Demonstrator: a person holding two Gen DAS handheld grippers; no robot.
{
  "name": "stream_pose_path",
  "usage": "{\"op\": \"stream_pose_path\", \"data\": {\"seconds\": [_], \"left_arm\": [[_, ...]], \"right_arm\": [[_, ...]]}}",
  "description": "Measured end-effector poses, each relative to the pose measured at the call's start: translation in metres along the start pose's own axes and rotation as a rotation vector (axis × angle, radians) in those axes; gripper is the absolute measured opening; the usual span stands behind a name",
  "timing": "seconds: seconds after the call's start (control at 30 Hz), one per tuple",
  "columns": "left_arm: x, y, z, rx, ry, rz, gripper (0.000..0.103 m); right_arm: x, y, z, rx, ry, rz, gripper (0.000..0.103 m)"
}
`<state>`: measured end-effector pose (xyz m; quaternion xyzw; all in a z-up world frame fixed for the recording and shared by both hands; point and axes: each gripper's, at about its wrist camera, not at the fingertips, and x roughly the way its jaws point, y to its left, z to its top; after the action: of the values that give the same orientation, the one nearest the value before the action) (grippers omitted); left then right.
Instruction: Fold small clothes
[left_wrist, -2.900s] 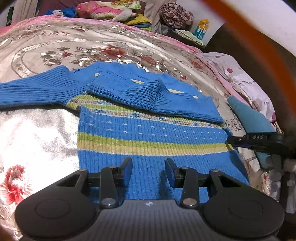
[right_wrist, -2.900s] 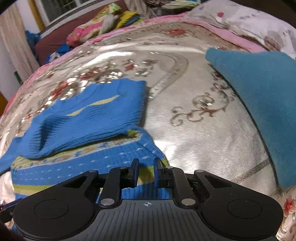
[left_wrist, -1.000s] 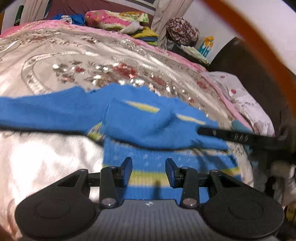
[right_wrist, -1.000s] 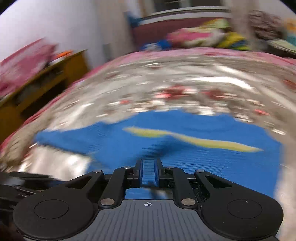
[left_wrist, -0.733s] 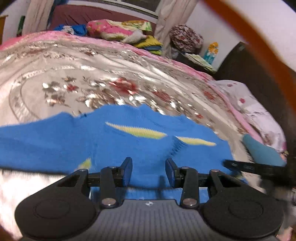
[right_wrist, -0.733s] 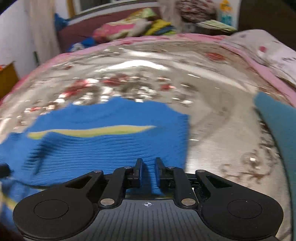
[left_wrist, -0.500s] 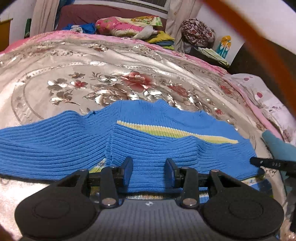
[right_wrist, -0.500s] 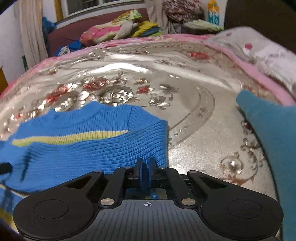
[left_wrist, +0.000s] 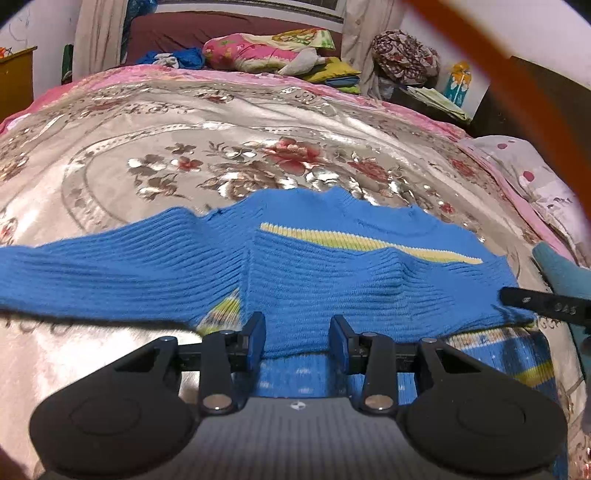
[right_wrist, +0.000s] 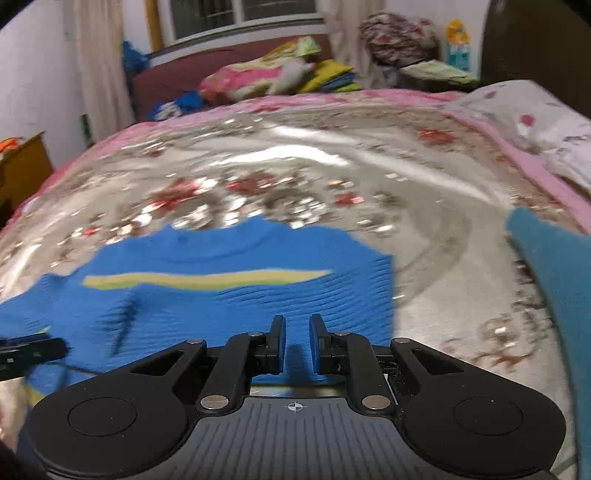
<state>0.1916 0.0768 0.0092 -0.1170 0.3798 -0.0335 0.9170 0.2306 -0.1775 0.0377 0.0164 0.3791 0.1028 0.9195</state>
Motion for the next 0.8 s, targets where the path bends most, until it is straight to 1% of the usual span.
{"op": "stream_pose_path", "data": {"seconds": [0.13, 0.33, 0.37, 0.4, 0.5, 0.53, 0.6, 0.67, 0.77, 0.8], "left_arm": [[-0.016, 0.01, -0.008, -0.034, 0.011, -0.012, 0.044], [-0.039, 0.021, -0.018, -0.058, -0.017, -0.042, 0.044], [-0.042, 0.024, -0.019, -0.062, -0.021, -0.045, 0.044], [-0.043, 0.027, -0.02, -0.067, -0.024, -0.049, 0.044], [-0.047, 0.039, -0.02, -0.096, -0.033, -0.057, 0.044], [-0.048, 0.044, -0.02, -0.107, -0.039, -0.058, 0.044], [-0.051, 0.055, -0.019, -0.127, -0.051, -0.051, 0.044], [-0.053, 0.067, -0.016, -0.151, -0.059, -0.045, 0.044], [-0.059, 0.082, -0.014, -0.174, -0.076, -0.033, 0.044], [-0.061, 0.086, -0.014, -0.181, -0.081, -0.028, 0.044]], "right_arm": [[0.003, 0.033, -0.001, -0.044, 0.021, 0.073, 0.016], [0.009, 0.093, 0.007, -0.133, 0.031, 0.182, 0.016], [0.012, 0.102, 0.007, -0.15, 0.039, 0.189, 0.016], [0.017, 0.111, 0.006, -0.164, 0.055, 0.195, 0.02], [0.034, 0.125, 0.0, -0.192, 0.137, 0.188, 0.02], [0.034, 0.127, -0.001, -0.195, 0.129, 0.176, 0.02], [0.026, 0.131, -0.001, -0.206, 0.129, 0.168, 0.02], [0.016, 0.132, 0.001, -0.2, 0.138, 0.179, 0.021], [-0.008, 0.13, 0.003, -0.201, 0.141, 0.174, 0.021], [-0.019, 0.13, 0.003, -0.2, 0.139, 0.184, 0.021]]}}
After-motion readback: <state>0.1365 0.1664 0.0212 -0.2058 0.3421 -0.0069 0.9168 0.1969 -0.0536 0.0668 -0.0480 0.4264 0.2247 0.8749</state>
